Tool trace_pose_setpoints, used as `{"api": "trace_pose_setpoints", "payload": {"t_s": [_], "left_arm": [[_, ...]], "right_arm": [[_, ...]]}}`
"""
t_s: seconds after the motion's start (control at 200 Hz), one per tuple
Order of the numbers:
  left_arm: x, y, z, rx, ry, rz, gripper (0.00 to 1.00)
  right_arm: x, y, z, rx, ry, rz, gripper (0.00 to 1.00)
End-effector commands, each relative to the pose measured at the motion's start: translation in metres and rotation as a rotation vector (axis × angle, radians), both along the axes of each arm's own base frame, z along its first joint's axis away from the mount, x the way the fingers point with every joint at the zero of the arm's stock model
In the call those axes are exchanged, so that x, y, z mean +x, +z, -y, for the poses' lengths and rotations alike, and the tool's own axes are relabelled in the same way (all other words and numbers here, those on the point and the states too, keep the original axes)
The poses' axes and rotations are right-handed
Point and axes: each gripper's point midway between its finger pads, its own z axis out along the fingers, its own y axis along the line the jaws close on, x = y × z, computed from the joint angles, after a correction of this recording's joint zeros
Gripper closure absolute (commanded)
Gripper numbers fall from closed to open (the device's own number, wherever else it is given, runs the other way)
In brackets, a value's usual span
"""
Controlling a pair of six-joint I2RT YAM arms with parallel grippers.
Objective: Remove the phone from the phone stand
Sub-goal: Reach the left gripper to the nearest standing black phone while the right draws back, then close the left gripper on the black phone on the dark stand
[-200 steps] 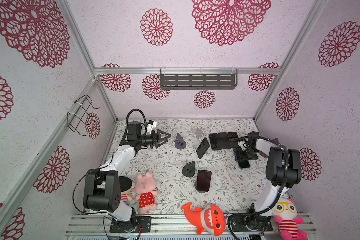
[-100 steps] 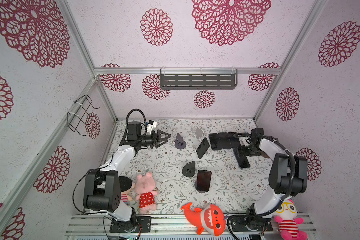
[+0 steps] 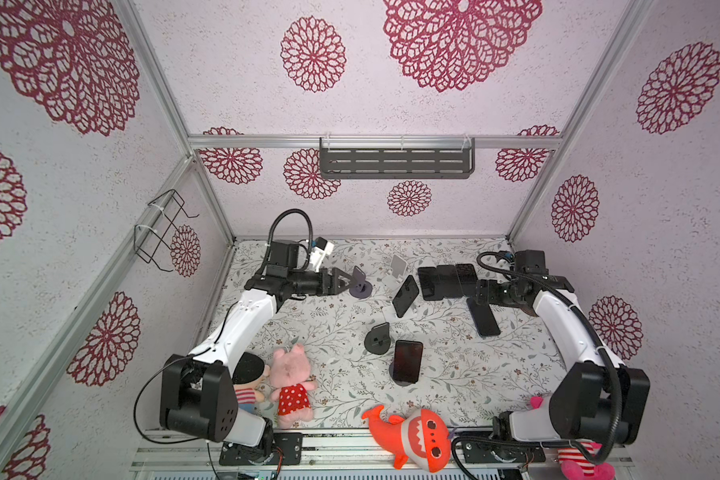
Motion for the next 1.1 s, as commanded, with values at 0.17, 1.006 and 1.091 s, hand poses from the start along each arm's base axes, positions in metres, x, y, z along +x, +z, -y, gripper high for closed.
{"api": "trace_pose_setpoints", "payload": {"t_s": [0.17,1.006,1.091], "left_arm": [[-0.076,0.006,0.064,0.084,-0.32,0.365,0.1],[-0.119,-0.095,0.13,0.249,-0.687,0.313,0.45],[-0.12,-0.099,0.131,0.249,-0.695,0.301,0.51]], "right_arm": [[-0.025,0.052,-0.055,0.281,0.094,0.075,0.06],[-0.055,0.089,-0.072,0.335,0.206,0.165,0.04],[-0.056,0.088,-0.069,0.321,0.196,0.164,0.06]]}}
